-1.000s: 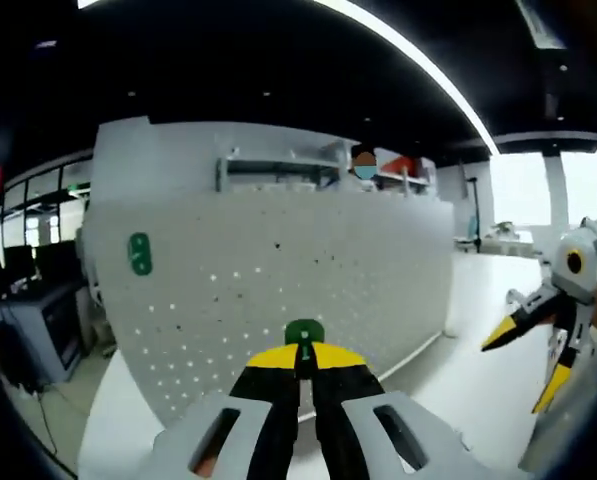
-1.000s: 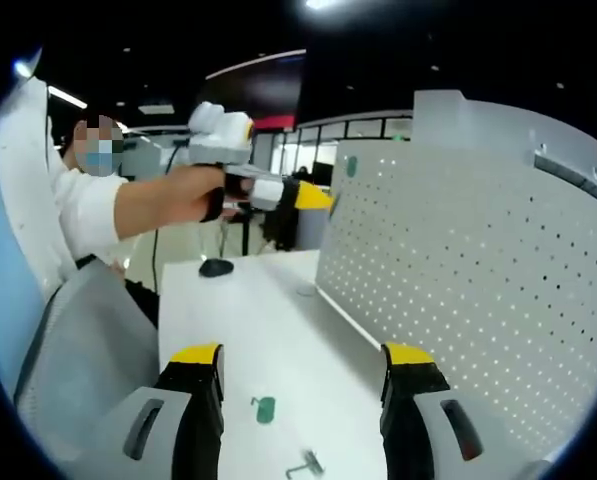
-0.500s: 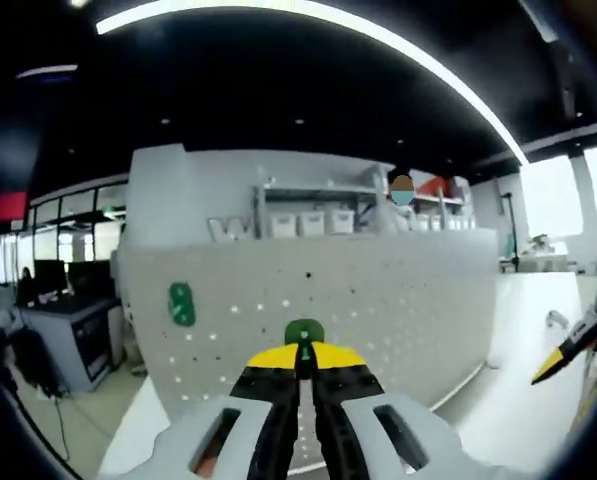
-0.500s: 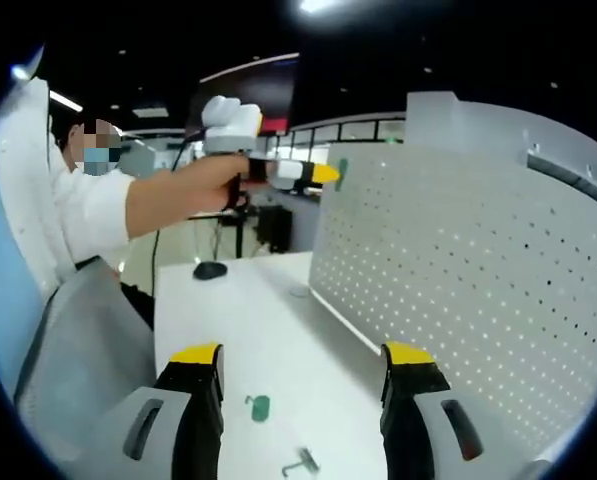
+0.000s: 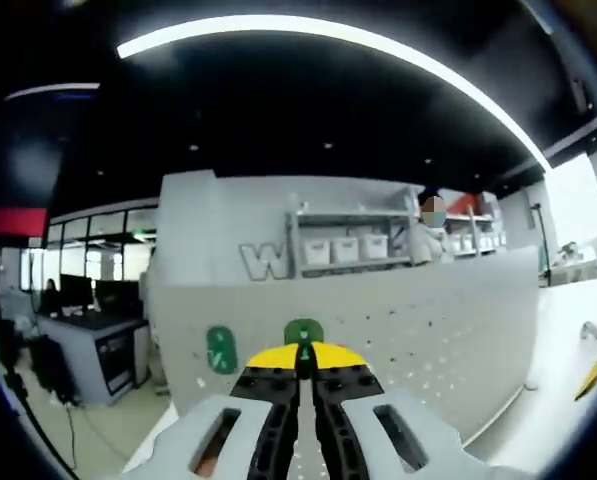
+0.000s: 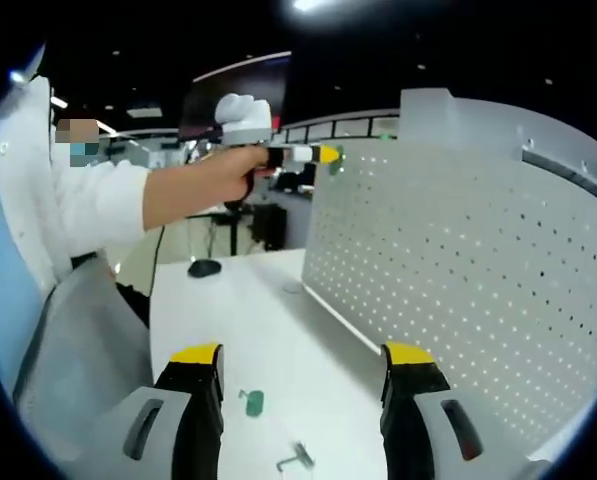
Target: Insert the hook assembly into the mounting plate slot until the hook locks in place.
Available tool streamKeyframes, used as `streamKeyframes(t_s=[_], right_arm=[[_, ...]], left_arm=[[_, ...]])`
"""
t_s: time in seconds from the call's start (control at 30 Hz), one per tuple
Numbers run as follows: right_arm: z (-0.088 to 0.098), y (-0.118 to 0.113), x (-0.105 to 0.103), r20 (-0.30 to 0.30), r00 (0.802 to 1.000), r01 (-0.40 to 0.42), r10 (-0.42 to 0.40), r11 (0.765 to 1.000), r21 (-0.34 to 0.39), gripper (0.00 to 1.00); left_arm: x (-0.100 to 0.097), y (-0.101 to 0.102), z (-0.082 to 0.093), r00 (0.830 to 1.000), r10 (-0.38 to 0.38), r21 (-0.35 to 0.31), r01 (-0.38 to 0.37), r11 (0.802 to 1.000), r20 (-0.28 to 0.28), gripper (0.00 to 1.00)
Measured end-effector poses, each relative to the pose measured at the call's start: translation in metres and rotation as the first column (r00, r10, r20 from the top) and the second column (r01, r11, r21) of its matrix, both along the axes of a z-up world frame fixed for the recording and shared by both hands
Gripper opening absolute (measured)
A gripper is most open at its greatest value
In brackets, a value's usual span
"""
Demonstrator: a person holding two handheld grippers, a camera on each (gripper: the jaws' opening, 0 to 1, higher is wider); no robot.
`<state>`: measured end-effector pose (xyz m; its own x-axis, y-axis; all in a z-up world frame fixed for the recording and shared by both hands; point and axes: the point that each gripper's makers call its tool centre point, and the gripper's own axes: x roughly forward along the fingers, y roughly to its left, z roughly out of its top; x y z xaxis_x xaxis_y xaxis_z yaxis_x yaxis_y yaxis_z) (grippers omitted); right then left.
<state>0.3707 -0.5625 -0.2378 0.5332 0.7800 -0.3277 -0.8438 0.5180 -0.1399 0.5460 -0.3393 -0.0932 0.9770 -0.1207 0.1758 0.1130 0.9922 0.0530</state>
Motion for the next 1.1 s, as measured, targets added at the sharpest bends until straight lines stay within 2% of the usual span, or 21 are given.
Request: streamKeyframes(t_s=[0.47, 0.8, 1.1], right_arm=[[0.0, -0.007, 0.006, 0.001, 1.0, 0.022, -0.022, 1.0, 0.007, 0.63], [-0.003, -0.012, 0.009, -0.007, 0.999, 0.038, -0.038, 0.999, 0.004, 0.63], [-0.001, -0.011, 0.011, -0.005, 0.999, 0.036, -0.036, 0.999, 0.0, 0.63]], left_arm=[[0.021, 0.003, 0.001, 0.998, 0.043, 0.013, -0.044, 0.999, 0.04, 0.03], [0.023, 0.007, 0.0, 0.996, 0.074, -0.019, -0.073, 0.997, 0.047, 0.03], [0.027, 0.007, -0.002, 0.996, 0.075, 0.005, -0.075, 0.997, 0.039, 0.03]])
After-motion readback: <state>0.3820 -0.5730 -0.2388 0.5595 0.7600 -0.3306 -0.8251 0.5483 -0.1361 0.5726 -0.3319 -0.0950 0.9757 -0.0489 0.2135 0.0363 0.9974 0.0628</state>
